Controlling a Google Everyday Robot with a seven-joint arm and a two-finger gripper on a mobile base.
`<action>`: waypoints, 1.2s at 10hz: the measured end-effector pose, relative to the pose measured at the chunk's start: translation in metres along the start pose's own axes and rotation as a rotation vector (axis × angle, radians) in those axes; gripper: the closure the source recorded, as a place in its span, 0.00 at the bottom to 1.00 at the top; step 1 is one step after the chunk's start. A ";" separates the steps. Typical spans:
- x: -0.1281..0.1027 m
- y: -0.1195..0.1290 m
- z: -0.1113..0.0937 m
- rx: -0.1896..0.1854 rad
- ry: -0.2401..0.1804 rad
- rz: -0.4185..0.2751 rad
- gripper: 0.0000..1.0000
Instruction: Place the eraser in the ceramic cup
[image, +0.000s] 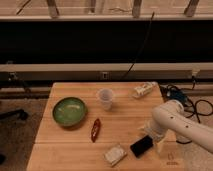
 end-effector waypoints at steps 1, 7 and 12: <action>0.000 0.000 0.000 0.000 0.000 0.000 0.20; -0.002 0.012 0.024 -0.029 -0.010 0.010 0.20; -0.003 0.012 0.025 -0.013 -0.026 0.002 0.59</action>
